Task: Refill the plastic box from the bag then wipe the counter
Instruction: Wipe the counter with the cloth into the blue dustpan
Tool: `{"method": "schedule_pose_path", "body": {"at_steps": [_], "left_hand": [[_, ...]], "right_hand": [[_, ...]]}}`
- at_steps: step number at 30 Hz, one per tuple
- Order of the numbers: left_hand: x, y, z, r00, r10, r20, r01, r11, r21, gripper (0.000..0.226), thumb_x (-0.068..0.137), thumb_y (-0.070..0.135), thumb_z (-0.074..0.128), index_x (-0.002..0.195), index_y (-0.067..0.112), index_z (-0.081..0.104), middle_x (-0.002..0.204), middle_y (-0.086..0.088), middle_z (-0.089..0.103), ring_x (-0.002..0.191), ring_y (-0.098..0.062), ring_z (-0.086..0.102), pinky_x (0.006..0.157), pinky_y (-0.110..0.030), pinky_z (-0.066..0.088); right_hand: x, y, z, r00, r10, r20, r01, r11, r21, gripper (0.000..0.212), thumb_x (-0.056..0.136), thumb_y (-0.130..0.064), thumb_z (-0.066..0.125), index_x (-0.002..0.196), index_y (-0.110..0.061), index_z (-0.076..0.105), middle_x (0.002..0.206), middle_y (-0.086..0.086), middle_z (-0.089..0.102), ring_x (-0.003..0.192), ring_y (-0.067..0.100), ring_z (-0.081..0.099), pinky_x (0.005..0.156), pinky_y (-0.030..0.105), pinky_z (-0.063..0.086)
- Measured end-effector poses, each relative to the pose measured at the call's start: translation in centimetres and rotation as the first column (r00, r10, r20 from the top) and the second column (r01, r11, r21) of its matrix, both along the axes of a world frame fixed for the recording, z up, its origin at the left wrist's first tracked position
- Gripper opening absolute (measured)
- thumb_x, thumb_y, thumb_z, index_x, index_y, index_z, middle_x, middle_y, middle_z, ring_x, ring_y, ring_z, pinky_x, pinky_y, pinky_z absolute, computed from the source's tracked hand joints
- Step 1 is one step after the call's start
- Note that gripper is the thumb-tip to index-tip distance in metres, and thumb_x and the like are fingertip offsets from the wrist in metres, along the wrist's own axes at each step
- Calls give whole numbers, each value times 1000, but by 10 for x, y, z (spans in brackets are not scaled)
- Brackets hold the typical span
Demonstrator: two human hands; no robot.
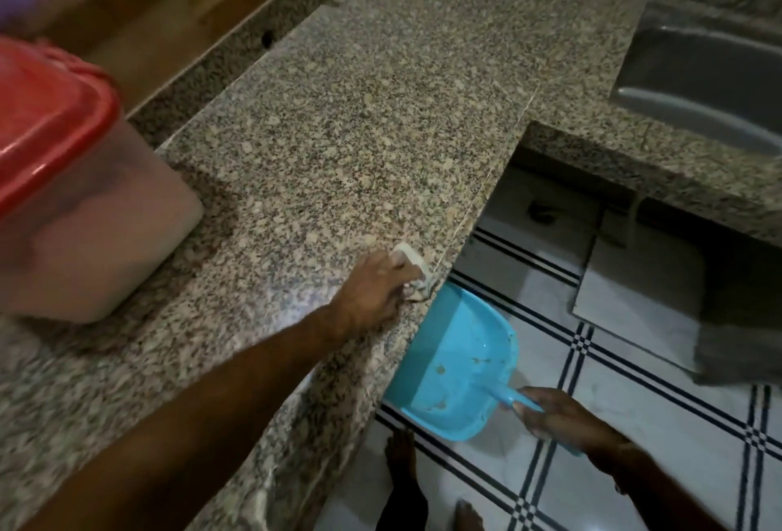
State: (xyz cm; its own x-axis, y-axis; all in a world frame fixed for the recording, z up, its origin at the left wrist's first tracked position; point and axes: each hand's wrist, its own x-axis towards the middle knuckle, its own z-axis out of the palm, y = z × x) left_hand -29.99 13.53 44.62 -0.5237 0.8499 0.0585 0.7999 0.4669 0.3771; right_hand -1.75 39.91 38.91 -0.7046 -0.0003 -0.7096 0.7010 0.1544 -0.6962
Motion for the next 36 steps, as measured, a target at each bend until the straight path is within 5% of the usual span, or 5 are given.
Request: {"method": "schedule_pose_path", "body": {"at_steps": [6,10,15,28,36], "left_hand": [[63,-82,6,996,75,41,-74,997,-25,34,90,28,46,121,28,61,110,-9,64,93,-34,58,78,-44,49],[34,-66,18,884,462,75,-465,884,47,33,99,21,46,126,10,63,114,-18,64,101,-34,58,87,-51,52],[14,0,18,963,268,-21,-268,963,9,43,95,39,40,113,15,71,101,-14,68,88,-32,62,76,-33,42],[149,-138,13,967,246,-66,-248,968,-35,20,96,28,50,111,25,62,104,-4,61,86,-27,53,72,-43,46],[124,-210,27,450,892,52,-893,448,43,40,100,29,40,128,7,60,118,-24,63,106,-41,58,89,-47,45]], "right_hand": [[28,-12,6,999,33,27,-34,999,21,23,103,-26,63,111,-9,76,72,0,59,61,4,55,58,17,45],[46,-17,12,998,60,24,-60,998,6,23,103,-29,63,111,-12,76,74,-3,60,67,5,57,60,18,46],[53,-14,13,999,50,-6,-50,999,-20,23,103,-31,62,110,-15,77,75,-3,59,67,4,56,61,17,47],[67,-30,25,995,94,42,-94,995,-16,28,104,-33,59,111,-12,77,72,0,58,64,6,55,60,19,47],[60,-43,35,988,156,5,-156,988,20,24,104,-33,60,108,-18,78,68,-3,58,61,6,54,62,21,44]]}}
